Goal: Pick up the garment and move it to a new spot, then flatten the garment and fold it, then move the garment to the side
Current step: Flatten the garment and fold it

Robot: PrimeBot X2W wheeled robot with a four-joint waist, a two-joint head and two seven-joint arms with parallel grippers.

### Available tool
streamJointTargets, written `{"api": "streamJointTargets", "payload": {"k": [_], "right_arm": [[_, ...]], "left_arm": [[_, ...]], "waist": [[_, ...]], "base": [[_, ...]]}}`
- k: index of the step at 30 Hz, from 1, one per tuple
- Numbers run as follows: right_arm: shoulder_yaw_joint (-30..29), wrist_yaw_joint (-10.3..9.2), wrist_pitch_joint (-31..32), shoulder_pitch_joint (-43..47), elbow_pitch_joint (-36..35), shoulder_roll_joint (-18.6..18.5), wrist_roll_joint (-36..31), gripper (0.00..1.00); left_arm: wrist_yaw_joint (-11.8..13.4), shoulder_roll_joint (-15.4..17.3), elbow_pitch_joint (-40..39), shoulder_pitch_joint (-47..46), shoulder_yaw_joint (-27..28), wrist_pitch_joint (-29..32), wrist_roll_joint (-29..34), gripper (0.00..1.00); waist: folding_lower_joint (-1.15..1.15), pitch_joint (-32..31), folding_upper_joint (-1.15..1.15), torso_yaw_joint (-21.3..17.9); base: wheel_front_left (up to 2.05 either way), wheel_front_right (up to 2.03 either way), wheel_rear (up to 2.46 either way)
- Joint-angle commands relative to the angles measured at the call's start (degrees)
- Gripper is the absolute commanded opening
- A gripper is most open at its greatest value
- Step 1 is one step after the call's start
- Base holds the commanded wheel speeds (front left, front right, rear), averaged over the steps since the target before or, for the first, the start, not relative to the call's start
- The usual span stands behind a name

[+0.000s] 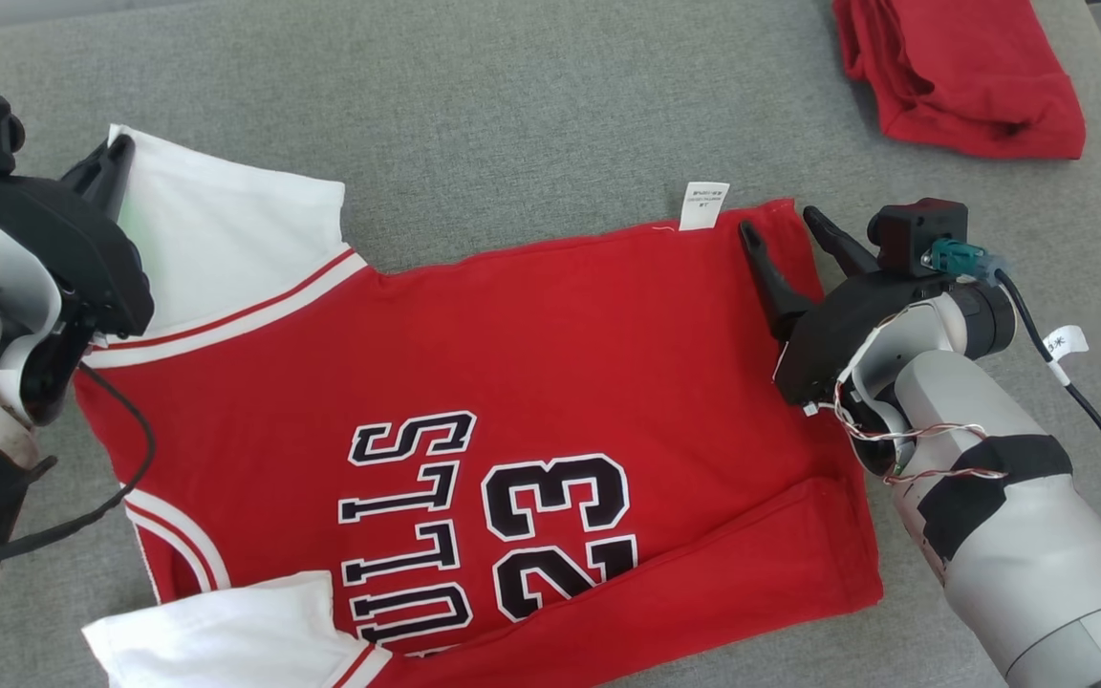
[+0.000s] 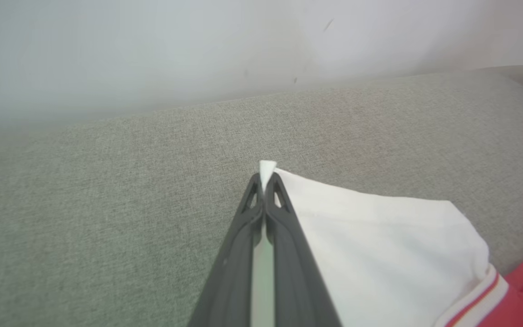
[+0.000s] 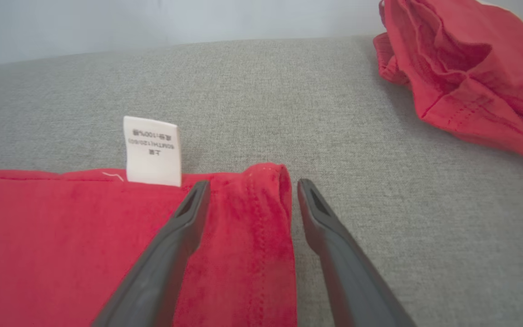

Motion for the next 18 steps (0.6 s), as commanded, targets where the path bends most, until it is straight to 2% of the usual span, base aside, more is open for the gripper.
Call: {"api": "streamJointTargets", "payload": {"k": [1,2,3,4,11,18], "right_arm": [[0.1,-0.02,0.0,-0.5,0.1,-0.1,0.4,0.86],[0.3,-0.02,0.0,-0.6,0.3,-0.1,0.6,0.54],[0.4,-0.01,0.0,-0.8,0.5,-0.2,0.8,0.31],[0.5,-0.02,0.1,-1.1,0.7,-0.3,0.9,0.00],[-0.9,-0.02,-1.8,-4.1,3.0,-1.4,2.5,0.00],[-1.4,-0.02,-4.4,-5.0,5.6,-2.1,3.0,0.00]], "left_arm": [[0.1,0.2,-0.2,-0.7,-0.2,-0.3,-0.6,0.00],[0.1,0.2,-0.2,-0.8,-0.4,-0.5,-0.8,0.00],[0.1,0.3,-0.3,-0.9,-0.6,-0.6,-1.0,0.00],[0.1,0.3,-0.4,-1.1,-0.8,-0.7,-1.3,0.00],[0.1,1.6,-0.1,-3.0,-1.7,-3.5,-1.4,0.00],[0.1,1.4,-0.4,-3.4,-2.5,-7.6,-1.8,0.00]], "waist": [[0.00,0.1,-0.01,0.1],[0.00,0.1,-0.01,0.2],[0.00,0.2,-0.01,0.3],[0.00,0.3,-0.01,0.4],[0.00,0.6,-0.01,1.7],[0.00,-1.4,-0.01,3.1]], "base": [[0.00,0.00,0.00],[0.00,0.00,0.00],[0.00,0.00,0.00],[0.00,0.00,0.00],[0.00,0.00,0.00],[0.00,0.00,0.00]]}}
